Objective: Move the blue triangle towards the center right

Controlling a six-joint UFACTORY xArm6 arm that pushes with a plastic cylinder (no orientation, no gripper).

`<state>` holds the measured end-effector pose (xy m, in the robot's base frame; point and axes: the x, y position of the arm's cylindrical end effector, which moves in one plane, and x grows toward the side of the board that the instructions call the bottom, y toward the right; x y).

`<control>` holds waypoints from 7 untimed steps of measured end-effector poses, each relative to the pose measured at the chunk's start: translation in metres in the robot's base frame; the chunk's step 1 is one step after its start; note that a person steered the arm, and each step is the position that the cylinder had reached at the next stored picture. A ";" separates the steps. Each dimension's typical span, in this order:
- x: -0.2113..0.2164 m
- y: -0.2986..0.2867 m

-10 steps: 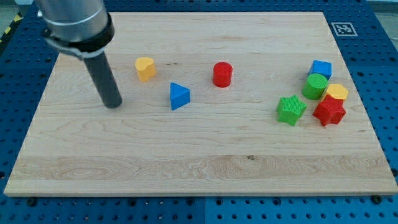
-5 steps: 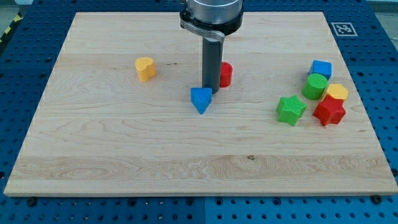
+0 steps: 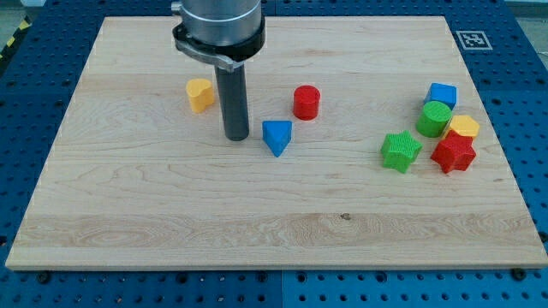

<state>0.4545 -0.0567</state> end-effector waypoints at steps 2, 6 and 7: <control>0.008 0.008; 0.008 0.088; 0.008 0.107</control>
